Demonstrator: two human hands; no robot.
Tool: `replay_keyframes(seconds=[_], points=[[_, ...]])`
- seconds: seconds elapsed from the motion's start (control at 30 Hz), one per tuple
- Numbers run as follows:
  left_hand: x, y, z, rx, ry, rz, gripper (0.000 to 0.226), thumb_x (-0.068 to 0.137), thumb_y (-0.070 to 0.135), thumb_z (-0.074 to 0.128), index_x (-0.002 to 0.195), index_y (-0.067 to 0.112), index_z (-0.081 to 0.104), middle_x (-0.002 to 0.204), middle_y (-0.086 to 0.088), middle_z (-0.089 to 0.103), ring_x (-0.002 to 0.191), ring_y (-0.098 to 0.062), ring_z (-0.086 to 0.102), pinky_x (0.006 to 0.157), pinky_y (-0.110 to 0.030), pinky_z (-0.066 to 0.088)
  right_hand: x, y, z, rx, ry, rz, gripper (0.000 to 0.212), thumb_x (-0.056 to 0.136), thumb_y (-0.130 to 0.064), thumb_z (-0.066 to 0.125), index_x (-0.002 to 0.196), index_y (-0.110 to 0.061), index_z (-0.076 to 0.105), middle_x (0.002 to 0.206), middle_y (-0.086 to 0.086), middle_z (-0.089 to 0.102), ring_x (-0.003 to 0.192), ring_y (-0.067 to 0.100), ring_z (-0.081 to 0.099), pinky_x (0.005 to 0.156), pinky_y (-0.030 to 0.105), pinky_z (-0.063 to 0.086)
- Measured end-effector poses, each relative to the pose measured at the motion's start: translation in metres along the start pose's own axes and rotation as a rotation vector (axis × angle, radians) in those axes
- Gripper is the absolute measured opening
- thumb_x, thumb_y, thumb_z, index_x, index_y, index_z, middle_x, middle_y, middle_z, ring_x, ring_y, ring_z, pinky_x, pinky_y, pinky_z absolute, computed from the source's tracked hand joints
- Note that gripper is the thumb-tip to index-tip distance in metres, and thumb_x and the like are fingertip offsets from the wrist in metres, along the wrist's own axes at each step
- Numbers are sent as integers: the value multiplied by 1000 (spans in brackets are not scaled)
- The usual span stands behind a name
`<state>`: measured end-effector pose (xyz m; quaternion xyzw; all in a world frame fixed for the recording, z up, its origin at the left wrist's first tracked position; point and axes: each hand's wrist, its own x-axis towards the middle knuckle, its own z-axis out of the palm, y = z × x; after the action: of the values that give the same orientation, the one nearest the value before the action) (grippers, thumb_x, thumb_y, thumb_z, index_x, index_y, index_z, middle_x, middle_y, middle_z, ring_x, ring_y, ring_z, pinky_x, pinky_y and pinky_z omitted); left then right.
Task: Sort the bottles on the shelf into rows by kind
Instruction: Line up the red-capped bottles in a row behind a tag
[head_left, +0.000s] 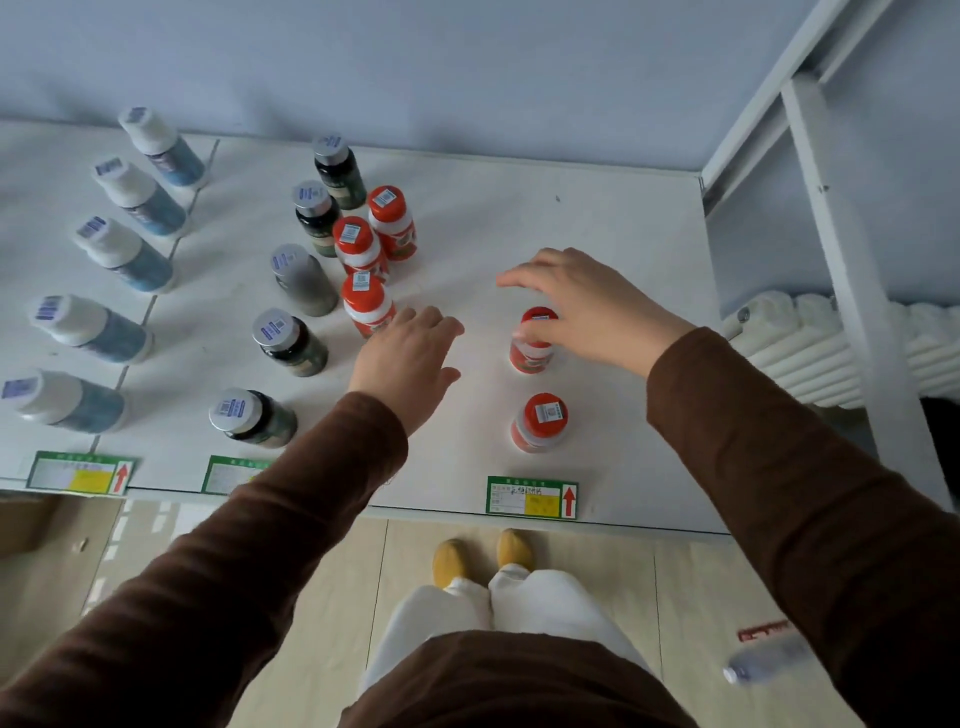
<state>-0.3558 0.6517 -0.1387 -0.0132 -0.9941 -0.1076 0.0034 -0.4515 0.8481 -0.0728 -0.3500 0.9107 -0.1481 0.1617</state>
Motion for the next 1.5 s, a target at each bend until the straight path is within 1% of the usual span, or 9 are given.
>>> replay_keyframes(seconds=[0.13,0.33,0.5,0.63,0.8,0.93,1.07,1.27,1.5], points=[[-23,-20,-6,-25,33,-83,44,83,32,70,124,20,58,123,1,59,114,-23,52,87,-39,50,41,-42,-4,53,103,-152,46,90,-33,66,135,-28,55,123,0,57,113,17,54,88,25,37],[-38,-44,2,-136,47,-292,45,85,28,66,125,13,55,119,-9,60,109,-31,53,95,-37,39,104,-97,33,-200,-69,-397,54,94,-13,58,144,-28,44,145,2,42,129,27,45,98,41,46],[-29,-51,10,-217,96,-435,51,86,26,65,128,3,47,119,-18,58,111,-36,54,95,-38,38,118,-89,36,-220,-64,-396,42,92,-11,59,131,-24,53,133,5,52,121,29,51,95,47,49],[-14,-45,2,-322,223,-415,44,88,33,65,122,10,50,116,-10,60,103,-28,59,87,-34,44,110,-73,17,33,-86,-279,40,90,-19,66,129,-24,57,133,3,56,119,25,55,98,34,44],[11,-25,-25,-889,251,-343,43,88,30,68,125,14,53,116,-4,65,99,-15,63,89,-30,53,89,-50,-26,318,10,-86,43,89,-39,68,127,-20,61,121,5,66,102,20,64,88,31,55],[33,-7,-41,-1671,-80,-271,28,98,25,52,124,15,56,120,-10,66,107,-20,65,94,-32,54,75,-31,-57,434,173,81,49,82,-58,68,108,-17,70,86,-8,64,74,11,60,69,31,53],[55,9,-39,-1987,-366,-299,45,100,41,41,124,6,55,114,-20,67,103,-26,67,93,-34,54,64,-9,-68,531,253,207,50,80,-63,68,89,-14,68,71,-10,60,62,5,53,60,23,40],[83,19,-27,-1841,-379,-216,34,100,24,47,130,7,51,129,-18,59,118,-28,61,101,-34,49,51,17,-66,406,246,200,47,85,-54,67,116,-19,70,105,-5,68,84,10,59,76,27,49],[103,31,-16,-874,-100,-151,48,83,20,74,121,16,45,112,-2,61,98,-17,63,80,-24,54,47,36,-43,121,161,50,39,89,-21,68,127,-18,59,126,2,59,112,19,57,91,24,41]])
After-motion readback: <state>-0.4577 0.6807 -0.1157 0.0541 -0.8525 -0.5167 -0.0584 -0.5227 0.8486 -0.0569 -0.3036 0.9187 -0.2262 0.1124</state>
